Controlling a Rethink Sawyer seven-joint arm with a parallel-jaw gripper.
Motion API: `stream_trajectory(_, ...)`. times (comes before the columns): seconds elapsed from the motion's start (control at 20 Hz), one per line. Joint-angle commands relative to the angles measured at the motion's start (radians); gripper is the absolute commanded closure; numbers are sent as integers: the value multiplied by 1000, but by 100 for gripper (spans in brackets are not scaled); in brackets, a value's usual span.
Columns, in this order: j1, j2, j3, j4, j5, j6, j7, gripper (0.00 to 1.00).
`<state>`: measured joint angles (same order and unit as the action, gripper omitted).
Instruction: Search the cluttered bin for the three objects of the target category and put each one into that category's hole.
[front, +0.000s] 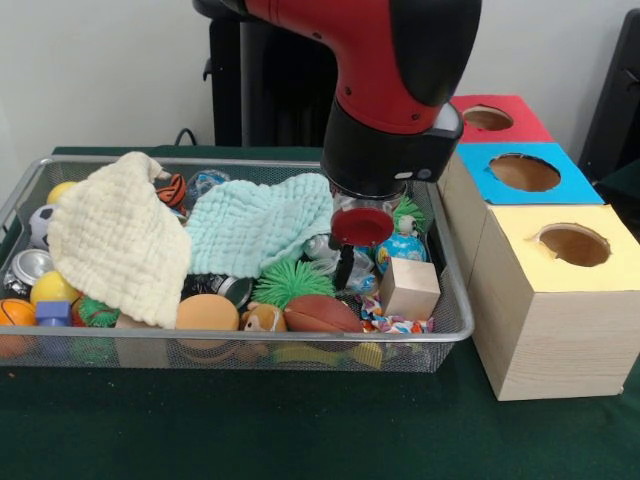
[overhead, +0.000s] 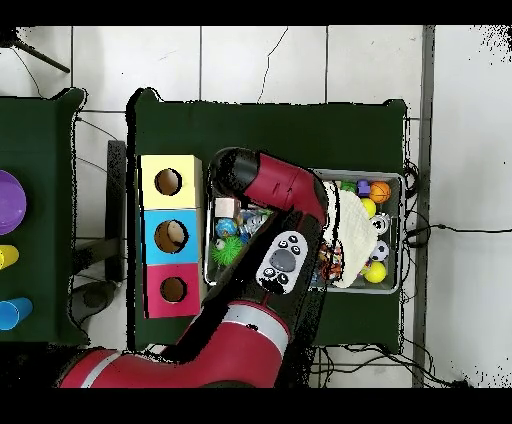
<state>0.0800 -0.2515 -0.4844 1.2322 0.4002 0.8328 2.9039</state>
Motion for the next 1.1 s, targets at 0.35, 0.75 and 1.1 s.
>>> stream_trajectory(0.35,-56,183,58,-246,41,60,198,0)
stream_trajectory(0.75,-88,229,47,-317,36,103,181,0)
stream_trajectory(1.1,-94,170,82,-199,32,49,121,0)
